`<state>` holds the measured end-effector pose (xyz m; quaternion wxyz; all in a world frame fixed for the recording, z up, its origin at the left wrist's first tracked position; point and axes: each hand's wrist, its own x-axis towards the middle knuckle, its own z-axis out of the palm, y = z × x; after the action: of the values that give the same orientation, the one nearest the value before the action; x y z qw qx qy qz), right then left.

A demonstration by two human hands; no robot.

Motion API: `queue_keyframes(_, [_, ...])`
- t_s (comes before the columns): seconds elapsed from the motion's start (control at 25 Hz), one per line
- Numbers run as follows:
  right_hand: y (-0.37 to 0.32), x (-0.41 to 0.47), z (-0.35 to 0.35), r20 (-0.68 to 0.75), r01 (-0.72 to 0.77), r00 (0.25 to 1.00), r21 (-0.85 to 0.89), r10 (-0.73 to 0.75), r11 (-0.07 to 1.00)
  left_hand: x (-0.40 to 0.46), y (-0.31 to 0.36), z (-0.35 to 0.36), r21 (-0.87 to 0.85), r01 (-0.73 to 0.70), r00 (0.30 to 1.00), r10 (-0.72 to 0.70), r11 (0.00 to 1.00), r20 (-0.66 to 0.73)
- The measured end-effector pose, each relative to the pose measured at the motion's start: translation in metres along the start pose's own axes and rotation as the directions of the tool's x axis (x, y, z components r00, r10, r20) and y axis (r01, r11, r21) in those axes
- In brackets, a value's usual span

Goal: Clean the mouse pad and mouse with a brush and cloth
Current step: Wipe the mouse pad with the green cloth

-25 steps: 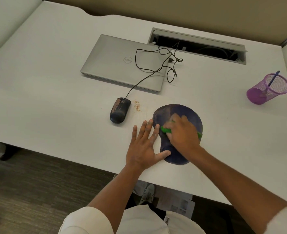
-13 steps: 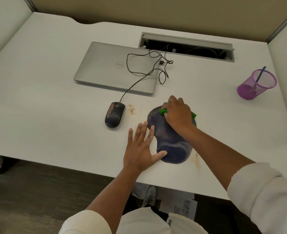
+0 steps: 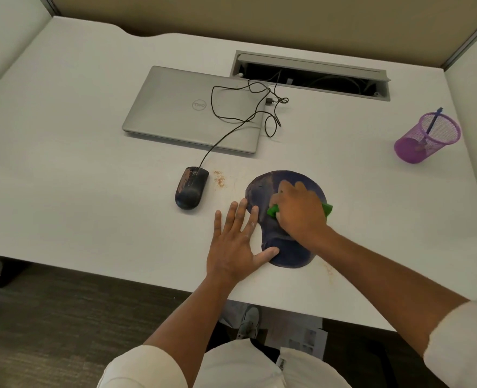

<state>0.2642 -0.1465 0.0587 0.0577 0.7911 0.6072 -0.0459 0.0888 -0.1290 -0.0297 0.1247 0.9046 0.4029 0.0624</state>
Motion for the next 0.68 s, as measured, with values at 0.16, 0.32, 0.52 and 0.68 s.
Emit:
queue_keyframes(0.16, [0.012,0.053,-0.003,-0.088,-0.042,0.995,0.0,0.042,0.999,0.002,0.0,-0.001,-0.001,0.005,1.0,-0.005,1.0,0.03])
queue_keyframes(0.32, [0.008,0.061,-0.003,-0.108,-0.075,0.991,0.016,0.076,0.997,0.002,0.0,-0.003,-0.01,0.015,1.0,-0.015,1.0,0.024])
queue_keyframes(0.52, [0.0,0.002,0.008,-0.079,-0.021,0.997,-0.037,0.018,0.999,0.001,0.0,-0.003,-0.008,0.011,1.0,-0.011,1.0,0.011])
queue_keyframes(0.68, [0.012,0.023,0.007,-0.101,-0.042,0.994,-0.048,0.037,0.998,0.0,0.0,-0.001,-0.011,0.007,1.0,-0.007,1.0,0.003])
